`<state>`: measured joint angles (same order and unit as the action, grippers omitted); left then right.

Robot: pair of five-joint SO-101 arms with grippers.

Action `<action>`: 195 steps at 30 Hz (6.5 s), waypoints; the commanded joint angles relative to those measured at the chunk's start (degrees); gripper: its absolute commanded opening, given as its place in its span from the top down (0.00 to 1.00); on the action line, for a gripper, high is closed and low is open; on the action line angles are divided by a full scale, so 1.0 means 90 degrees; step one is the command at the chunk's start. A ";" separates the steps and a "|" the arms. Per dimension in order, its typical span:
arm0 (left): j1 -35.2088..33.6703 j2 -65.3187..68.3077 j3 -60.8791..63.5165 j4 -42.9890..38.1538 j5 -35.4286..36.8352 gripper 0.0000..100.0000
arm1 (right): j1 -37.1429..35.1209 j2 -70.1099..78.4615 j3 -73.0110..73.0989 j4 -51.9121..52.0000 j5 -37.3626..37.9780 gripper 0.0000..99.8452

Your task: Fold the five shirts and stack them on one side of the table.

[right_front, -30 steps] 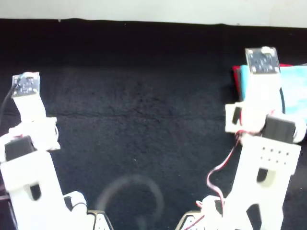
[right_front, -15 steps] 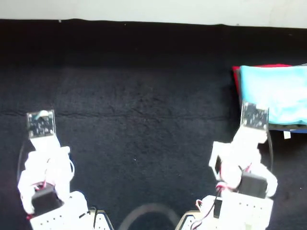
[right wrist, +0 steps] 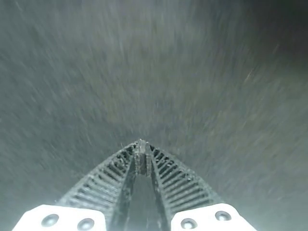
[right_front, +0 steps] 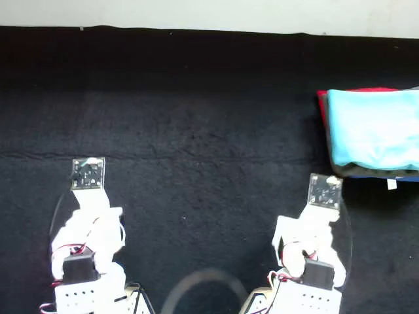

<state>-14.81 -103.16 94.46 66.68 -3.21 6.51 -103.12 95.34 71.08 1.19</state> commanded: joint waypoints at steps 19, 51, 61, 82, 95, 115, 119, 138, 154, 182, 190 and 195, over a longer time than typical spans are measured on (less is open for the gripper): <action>0.0220 -0.0063 0.0288 0.1123 0.0156 0.99 | 0.0024 -0.0015 0.0874 -0.0073 -0.0010 0.99; 0.1343 -0.0063 0.0288 0.1094 0.0156 0.99 | -0.0718 -0.0190 0.0874 -0.0063 -0.0010 0.99; 0.1343 -0.0063 0.0288 0.1094 0.0156 0.99 | -0.0718 -0.0190 0.0874 -0.0063 0.0000 0.99; 0.1343 -0.0063 0.0288 0.1094 0.0156 0.99 | -0.0718 -0.0190 0.0874 -0.0063 0.0000 0.99; 0.1343 -0.0063 0.0288 0.1094 0.0156 0.99 | -0.0718 -0.0190 0.0874 -0.0063 0.0000 0.99; 0.1343 -0.0063 0.0288 0.1094 0.0156 0.99 | -0.0718 -0.0190 0.0874 -0.0063 0.0000 0.99; 0.1343 -0.0063 0.0288 0.1094 0.0156 0.99 | -0.0718 -0.0190 0.0874 -0.0063 0.0000 0.99; 0.1343 -0.0063 0.0288 0.1094 0.0156 0.99 | -0.0718 -0.0190 0.0874 -0.0063 0.0000 0.99; 0.1343 -0.0063 0.0288 0.1094 0.0156 0.99 | -0.0718 -0.0190 0.0874 -0.0063 0.0000 0.99; 0.1343 -0.0063 0.0288 0.1094 0.0156 0.99 | -0.0718 -0.0190 0.0874 -0.0063 0.0000 0.99; 0.1343 -0.0063 0.0288 0.1094 0.0156 0.99 | -0.0718 -0.0190 0.0874 -0.0063 0.0000 0.99; 0.1343 -0.0063 0.0288 0.1094 0.0156 0.99 | -0.0718 -0.0190 0.0874 -0.0063 0.0000 0.99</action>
<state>-3.56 -103.60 96.22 76.00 -2.07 0.44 -104.79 95.78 70.99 1.19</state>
